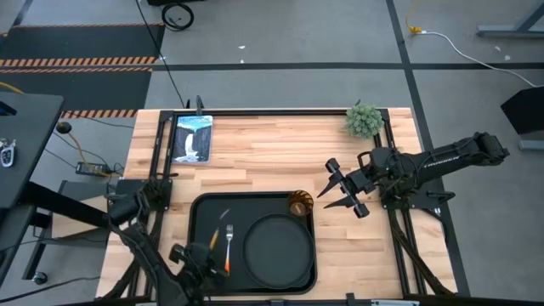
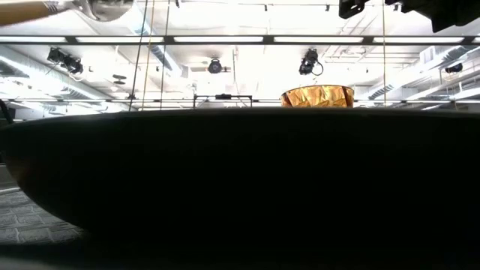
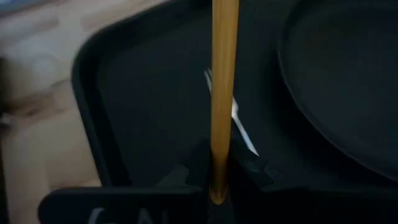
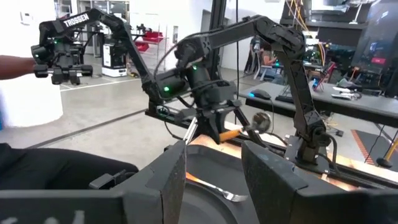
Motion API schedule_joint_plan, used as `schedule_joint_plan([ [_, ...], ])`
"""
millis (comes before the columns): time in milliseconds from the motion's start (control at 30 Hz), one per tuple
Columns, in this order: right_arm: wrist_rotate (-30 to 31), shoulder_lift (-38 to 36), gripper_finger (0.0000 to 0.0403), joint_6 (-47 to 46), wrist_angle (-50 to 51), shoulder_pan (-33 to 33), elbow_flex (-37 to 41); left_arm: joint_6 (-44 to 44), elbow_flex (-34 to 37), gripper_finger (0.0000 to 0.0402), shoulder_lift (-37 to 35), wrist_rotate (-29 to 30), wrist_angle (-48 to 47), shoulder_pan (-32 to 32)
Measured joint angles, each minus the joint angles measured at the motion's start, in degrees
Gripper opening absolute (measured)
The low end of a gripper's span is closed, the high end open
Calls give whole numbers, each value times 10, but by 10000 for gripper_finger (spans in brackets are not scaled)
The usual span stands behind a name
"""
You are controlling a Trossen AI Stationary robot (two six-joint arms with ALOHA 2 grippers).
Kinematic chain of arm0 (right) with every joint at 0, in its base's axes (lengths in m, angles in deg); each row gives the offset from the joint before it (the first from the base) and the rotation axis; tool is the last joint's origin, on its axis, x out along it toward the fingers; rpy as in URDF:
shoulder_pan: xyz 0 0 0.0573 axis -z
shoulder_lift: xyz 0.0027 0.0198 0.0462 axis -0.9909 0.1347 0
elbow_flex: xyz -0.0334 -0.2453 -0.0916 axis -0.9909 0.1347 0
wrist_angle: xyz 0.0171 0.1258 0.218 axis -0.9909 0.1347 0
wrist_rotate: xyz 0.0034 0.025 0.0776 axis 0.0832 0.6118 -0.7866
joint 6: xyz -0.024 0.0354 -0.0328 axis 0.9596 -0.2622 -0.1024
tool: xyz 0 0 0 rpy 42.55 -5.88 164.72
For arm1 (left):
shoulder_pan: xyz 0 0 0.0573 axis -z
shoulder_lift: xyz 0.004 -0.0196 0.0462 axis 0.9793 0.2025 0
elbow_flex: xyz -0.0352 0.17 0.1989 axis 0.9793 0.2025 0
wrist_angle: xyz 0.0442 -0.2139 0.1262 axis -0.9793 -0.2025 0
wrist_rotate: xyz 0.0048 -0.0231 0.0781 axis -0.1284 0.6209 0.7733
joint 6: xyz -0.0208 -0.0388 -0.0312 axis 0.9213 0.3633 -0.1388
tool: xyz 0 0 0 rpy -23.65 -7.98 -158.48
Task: Pick and place plate/cup/fork/spoon on tray
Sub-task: Put the brown spoon on the black tray to the left of the orange fork
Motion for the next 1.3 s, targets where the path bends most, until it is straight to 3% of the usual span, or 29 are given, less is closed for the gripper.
schedule_joint_plan([
  [333, 1, 0, 162, -15, -6, 0, 0, 0, 191, 39, -155, 37, 60, 2],
  [533, 17, 0, 162, -15, -6, 1, 0, 1, 373, 39, -233, 58, 321, -2],
  [700, 18, 0, 162, -20, -6, 1, 0, 15, 471, 39, -244, 0, 565, -2],
  [833, 18, 0, 162, -24, -5, 1, 0, 16, 505, 39, -233, -18, 724, -8],
  [1300, 18, 0, 162, -36, -5, 1, 0, 32, 463, 39, -231, -93, 672, -5],
])
